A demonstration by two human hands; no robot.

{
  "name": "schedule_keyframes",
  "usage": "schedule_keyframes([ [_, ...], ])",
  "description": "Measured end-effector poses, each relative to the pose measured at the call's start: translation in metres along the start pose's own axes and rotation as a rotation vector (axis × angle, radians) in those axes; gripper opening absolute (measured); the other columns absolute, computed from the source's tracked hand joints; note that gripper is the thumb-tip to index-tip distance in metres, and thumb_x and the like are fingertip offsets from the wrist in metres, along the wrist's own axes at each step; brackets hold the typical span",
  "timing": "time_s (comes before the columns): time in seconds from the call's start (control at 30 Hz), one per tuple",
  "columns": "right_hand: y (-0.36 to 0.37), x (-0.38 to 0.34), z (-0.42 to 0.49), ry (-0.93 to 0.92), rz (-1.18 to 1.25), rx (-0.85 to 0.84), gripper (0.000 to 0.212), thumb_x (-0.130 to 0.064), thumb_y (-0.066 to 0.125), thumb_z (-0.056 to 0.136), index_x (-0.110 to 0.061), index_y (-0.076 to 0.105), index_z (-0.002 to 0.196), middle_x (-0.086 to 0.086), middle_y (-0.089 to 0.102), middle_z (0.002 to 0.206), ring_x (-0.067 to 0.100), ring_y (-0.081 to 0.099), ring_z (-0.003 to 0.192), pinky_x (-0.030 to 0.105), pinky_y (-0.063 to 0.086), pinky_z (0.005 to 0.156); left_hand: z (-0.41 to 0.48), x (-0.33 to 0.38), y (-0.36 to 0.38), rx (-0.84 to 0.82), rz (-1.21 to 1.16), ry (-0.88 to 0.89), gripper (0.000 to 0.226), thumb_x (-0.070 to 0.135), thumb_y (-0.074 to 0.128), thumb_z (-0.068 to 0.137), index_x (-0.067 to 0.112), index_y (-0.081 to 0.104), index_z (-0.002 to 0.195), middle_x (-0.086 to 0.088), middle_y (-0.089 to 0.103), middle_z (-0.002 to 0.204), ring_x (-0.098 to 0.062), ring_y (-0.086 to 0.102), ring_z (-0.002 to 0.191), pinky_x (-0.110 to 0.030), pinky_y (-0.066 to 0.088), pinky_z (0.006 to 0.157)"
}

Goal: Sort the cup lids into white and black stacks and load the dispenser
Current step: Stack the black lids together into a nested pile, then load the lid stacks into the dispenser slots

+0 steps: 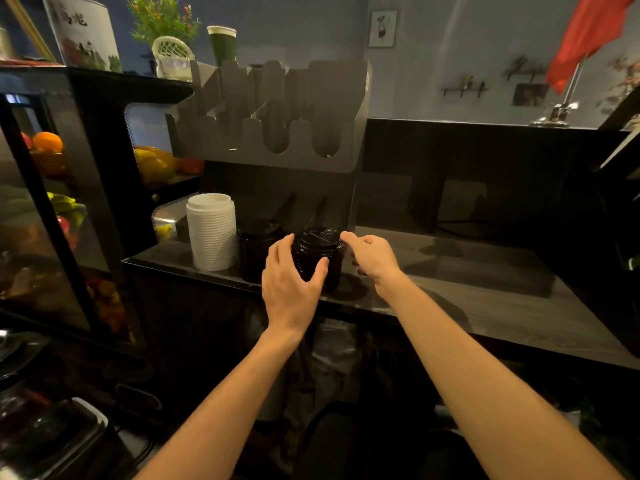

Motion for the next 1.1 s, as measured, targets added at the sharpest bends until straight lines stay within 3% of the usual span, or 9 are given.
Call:
schedule_keyframes([
  [0.13,-0.023,0.003,-0.012,-0.106,0.015,0.121,0.019,-0.036,0.063,0.096,-0.019,0.069,0.091,-0.001,0.068,0.087,0.016,0.063,0.087,0.032,0.051,0.074,-0.001,0.026,0.002,-0.054,-0.181,0.112,0.05,0.033,0.074,0.092,0.019,0.053,0.135,0.007,0.059,0.124,-0.003,0.062,0.104,-0.02,0.05,0.084],
  [0.27,-0.05,0.004,-0.025,-0.179,0.056,0.149,0.014,-0.03,0.059,0.099,-0.02,0.068,0.094,0.002,0.071,0.09,0.018,0.068,0.09,0.036,0.056,0.082,-0.005,0.052,0.02,-0.198,-0.355,0.111,0.036,0.028,0.071,0.095,0.022,0.055,0.127,0.011,0.066,0.101,-0.005,0.065,0.087,-0.027,0.057,0.077],
  [0.57,-0.119,0.041,-0.025,-0.128,-0.006,0.187,0.012,-0.027,0.061,0.099,-0.02,0.07,0.095,-0.001,0.074,0.086,0.016,0.071,0.085,0.032,0.058,0.077,-0.016,0.085,0.088,-0.496,-0.466,0.06,0.017,0.024,0.066,0.099,0.022,0.059,0.115,0.01,0.066,0.098,-0.004,0.065,0.09,-0.016,0.051,0.077],
  [0.7,-0.139,0.06,0.0,-0.129,-0.167,0.141,0.014,-0.031,0.063,0.097,-0.02,0.072,0.097,-0.002,0.073,0.086,0.015,0.07,0.082,0.035,0.057,0.077,-0.004,0.086,0.135,-0.626,-0.442,-0.017,0.016,0.028,0.065,0.099,0.025,0.06,0.113,0.008,0.068,0.101,-0.007,0.067,0.095,-0.02,0.052,0.081],
  [0.8,-0.146,0.084,0.02,-0.102,-0.264,0.109,0.015,-0.031,0.063,0.096,-0.018,0.071,0.093,0.004,0.07,0.079,0.015,0.063,0.072,0.035,0.051,0.07,0.005,0.074,0.169,-0.722,-0.418,-0.102,0.013,0.027,0.068,0.097,0.026,0.06,0.107,0.002,0.072,0.097,-0.014,0.071,0.091,-0.022,0.05,0.076],
  [0.93,-0.147,0.111,0.034,-0.055,-0.301,0.149,0.015,-0.035,0.066,0.092,-0.025,0.068,0.081,-0.012,0.06,0.062,0.005,0.051,0.059,0.029,0.042,0.059,0.003,0.058,0.187,-0.765,-0.46,-0.302,0.016,0.015,0.065,0.096,0.013,0.062,0.111,-0.009,0.075,0.094,-0.014,0.073,0.08,-0.014,0.047,0.063],
  [1.0,-0.141,0.109,0.034,-0.031,-0.293,0.147,0.015,-0.037,0.065,0.092,-0.028,0.067,0.08,-0.014,0.062,0.065,0.005,0.055,0.061,0.03,0.044,0.06,0.002,0.058,0.188,-0.786,-0.455,-0.337,0.012,0.016,0.066,0.097,0.016,0.062,0.108,-0.013,0.074,0.096,-0.019,0.073,0.083,-0.023,0.053,0.068],
  [1.1,-0.133,0.102,0.031,0.004,-0.302,0.128,0.012,-0.039,0.063,0.091,-0.033,0.064,0.081,-0.018,0.063,0.067,0.01,0.059,0.064,0.04,0.053,0.064,0.001,0.063,0.185,-0.82,-0.452,-0.393,0.009,0.015,0.067,0.097,0.018,0.063,0.105,-0.014,0.073,0.096,-0.031,0.071,0.091,-0.042,0.057,0.085],
])
Point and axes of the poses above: each hand's wrist, its own z-axis towards the middle knuckle, its own y-axis out of the palm, x = y × z, the point moved 3 cm from there along z, towards the middle knuckle
